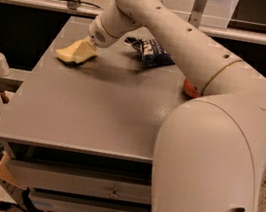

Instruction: Pick sponge

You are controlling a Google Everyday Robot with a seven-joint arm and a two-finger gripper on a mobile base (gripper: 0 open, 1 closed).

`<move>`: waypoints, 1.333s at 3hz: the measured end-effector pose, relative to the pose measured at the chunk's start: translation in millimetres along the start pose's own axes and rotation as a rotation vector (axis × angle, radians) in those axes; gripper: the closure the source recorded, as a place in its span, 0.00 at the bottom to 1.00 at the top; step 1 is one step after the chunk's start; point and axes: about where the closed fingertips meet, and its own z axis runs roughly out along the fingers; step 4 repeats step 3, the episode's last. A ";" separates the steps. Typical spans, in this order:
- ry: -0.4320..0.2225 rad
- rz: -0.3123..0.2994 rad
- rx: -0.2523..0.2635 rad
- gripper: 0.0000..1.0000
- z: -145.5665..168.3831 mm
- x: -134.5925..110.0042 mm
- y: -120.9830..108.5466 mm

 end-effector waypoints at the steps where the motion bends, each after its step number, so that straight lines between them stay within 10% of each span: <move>1: -0.021 -0.032 -0.023 1.00 -30.7 -15.4 17.9; 4: -0.045 -0.070 -0.045 1.00 -72.7 -39.0 40.4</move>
Offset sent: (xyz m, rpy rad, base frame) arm -0.0780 -0.0178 0.1335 0.0613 -0.0469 0.1243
